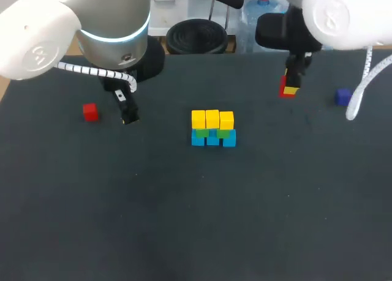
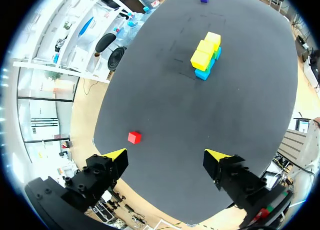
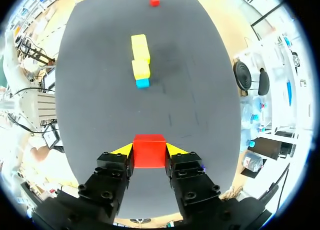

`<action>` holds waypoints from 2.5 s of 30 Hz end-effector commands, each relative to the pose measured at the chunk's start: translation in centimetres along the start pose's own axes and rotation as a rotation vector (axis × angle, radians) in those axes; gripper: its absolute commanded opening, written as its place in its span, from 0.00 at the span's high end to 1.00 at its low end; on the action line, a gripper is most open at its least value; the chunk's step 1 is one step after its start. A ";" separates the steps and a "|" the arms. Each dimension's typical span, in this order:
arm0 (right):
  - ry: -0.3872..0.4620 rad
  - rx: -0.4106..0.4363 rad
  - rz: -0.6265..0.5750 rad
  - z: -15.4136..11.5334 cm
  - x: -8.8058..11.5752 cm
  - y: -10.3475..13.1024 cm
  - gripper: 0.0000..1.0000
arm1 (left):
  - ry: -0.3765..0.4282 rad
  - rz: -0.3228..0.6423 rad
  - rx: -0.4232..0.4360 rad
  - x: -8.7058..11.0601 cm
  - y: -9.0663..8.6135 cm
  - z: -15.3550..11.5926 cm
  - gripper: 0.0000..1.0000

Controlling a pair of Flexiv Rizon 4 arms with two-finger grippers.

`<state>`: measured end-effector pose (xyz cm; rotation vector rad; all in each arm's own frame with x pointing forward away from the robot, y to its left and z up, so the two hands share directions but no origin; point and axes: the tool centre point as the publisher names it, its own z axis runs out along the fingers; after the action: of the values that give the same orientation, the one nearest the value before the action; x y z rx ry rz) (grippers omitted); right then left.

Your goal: Place the blue cubes, place green cubes on the blue cubes, place the yellow cubes on the green cubes, then place the red cubes on the yellow cubes, and place purple cube on the red cubes.

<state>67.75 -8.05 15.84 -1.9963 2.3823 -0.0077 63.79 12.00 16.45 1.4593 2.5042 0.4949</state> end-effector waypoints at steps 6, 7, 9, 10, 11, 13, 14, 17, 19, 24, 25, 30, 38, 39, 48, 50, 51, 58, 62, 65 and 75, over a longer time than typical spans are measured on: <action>0.005 -0.005 0.002 -0.3 -0.1 -0.2 1.00 | 0.000 0.002 0.001 0.0 0.1 0.0 0.00; 0.005 -0.005 0.002 -0.3 -0.1 -0.2 1.00 | 0.000 0.002 0.001 0.0 0.1 0.0 0.00; 0.005 -0.005 0.002 -0.3 -0.1 -0.2 1.00 | 0.000 0.002 0.001 0.0 0.1 0.0 0.00; 0.005 -0.005 0.002 -0.3 -0.1 -0.2 1.00 | 0.000 0.002 0.001 0.0 0.1 0.0 0.00; 0.005 -0.005 0.002 -0.3 -0.1 -0.2 1.00 | 0.000 0.002 0.001 0.0 0.1 0.0 0.00; 0.005 -0.005 0.002 -0.3 -0.1 -0.2 1.00 | 0.000 0.002 0.001 0.0 0.1 0.0 0.00; 0.005 -0.005 0.002 -0.3 -0.1 -0.2 1.00 | 0.000 0.002 0.001 0.0 0.1 0.0 0.00; 0.005 -0.005 0.002 -0.3 -0.1 -0.2 1.00 | 0.000 0.002 0.001 0.0 0.1 0.0 0.00; 0.005 -0.005 0.002 -0.3 -0.1 -0.2 1.00 | 0.000 0.002 0.001 0.0 0.1 0.0 0.00; 0.005 -0.005 0.002 -0.3 -0.1 -0.2 1.00 | 0.000 0.002 0.001 0.0 0.1 0.0 0.00; 0.005 -0.005 0.002 -0.3 -0.1 -0.2 1.00 | 0.000 0.002 0.001 0.0 0.1 0.0 0.00; 0.004 -0.011 -0.038 -0.5 -1.7 -0.3 1.00 | 0.000 0.002 0.001 0.0 0.1 0.0 0.00; 0.002 -0.012 -0.117 -1.1 -4.5 -0.2 1.00 | 0.000 0.002 0.001 0.0 0.1 0.0 0.00; 0.003 -0.012 -0.127 -1.2 -4.9 -0.1 1.00 | 0.000 0.002 0.001 0.0 0.1 0.0 0.00; 0.003 -0.006 -0.182 -1.3 -8.1 0.7 1.00 | 0.000 0.002 0.001 0.0 0.1 0.0 0.00; 0.013 -0.023 -0.195 -0.8 -8.7 1.0 1.00 | 0.000 0.002 0.001 0.0 0.1 0.0 0.00; 0.009 -0.028 -0.193 -0.6 -8.9 1.2 1.00 | 0.000 0.002 0.001 0.0 0.1 0.0 0.00; -0.032 -0.063 -0.153 1.0 -10.2 2.5 1.00 | 0.000 0.002 0.001 0.0 0.1 0.0 0.00; -0.051 -0.057 -0.146 1.8 -10.5 2.9 1.00 | 0.000 0.002 0.001 0.0 0.1 0.0 0.00; -0.045 -0.050 -0.152 2.1 -10.8 2.9 1.00 | 0.000 0.002 0.001 0.0 0.1 0.0 0.00; -0.061 -0.050 -0.183 3.7 -12.4 2.4 1.00 | 0.000 0.002 0.001 0.0 0.1 0.0 0.00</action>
<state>67.29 4.33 12.74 -2.1887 2.1764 0.0998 63.79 12.01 16.45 1.4593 2.5042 0.4950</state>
